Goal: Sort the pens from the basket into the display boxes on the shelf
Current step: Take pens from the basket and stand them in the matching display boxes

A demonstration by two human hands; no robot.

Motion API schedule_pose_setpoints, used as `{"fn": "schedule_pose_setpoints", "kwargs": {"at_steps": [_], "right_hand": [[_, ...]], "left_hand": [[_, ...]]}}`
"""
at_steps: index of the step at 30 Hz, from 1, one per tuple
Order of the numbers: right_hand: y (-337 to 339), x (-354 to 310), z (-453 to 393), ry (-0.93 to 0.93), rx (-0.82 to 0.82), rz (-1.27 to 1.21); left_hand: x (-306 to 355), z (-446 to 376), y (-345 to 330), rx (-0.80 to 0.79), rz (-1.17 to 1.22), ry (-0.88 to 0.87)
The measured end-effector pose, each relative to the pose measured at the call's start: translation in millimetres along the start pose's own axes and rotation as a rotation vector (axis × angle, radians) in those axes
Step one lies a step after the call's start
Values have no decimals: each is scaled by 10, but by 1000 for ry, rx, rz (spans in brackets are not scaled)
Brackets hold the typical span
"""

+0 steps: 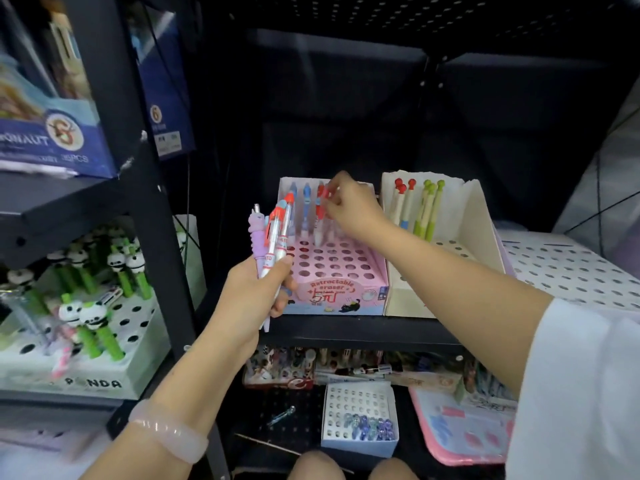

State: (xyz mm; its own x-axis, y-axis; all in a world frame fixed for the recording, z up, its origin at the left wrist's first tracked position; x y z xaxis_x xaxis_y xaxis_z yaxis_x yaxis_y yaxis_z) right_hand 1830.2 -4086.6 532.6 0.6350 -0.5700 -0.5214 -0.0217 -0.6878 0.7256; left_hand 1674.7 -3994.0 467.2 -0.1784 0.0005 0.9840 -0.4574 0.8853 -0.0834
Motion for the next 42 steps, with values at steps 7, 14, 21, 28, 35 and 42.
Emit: {"fn": "schedule_pose_setpoints", "kwargs": {"at_steps": [7,14,21,28,35,42], "right_hand": [[18,-61,114,-21,119,-10],[19,-337,393,-177,-193,-663],[134,-229,424,-212,-140,-778],[482,63,115,-120,218,-526],[256,175,59,-53,141,-140],[108,118,53,-98,-52,44]], "left_hand": [[-43,-16,3,-1,5,-10],[-67,-26,-118,-15,-10,-55],[-52,0,-119,-20,-13,-33],[-32,10,-46,31,21,9],[-26,28,-25,62,55,24],[-3,59,-54,43,-13,-16]]}}
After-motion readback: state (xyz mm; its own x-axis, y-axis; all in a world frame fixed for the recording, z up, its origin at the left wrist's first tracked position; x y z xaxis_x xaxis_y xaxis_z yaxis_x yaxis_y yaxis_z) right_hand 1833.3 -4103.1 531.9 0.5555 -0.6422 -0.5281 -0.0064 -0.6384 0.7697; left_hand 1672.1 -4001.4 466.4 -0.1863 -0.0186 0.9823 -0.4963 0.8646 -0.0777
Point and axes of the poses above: each hand's wrist, its own z-axis away from the middle knuckle, its own y-axis out of the back of the hand, x = y × z, the point moved 1 cm from there along -z, towards the middle knuckle, and after that the axes turned 1 degree about -y, right-handed, at the moved point
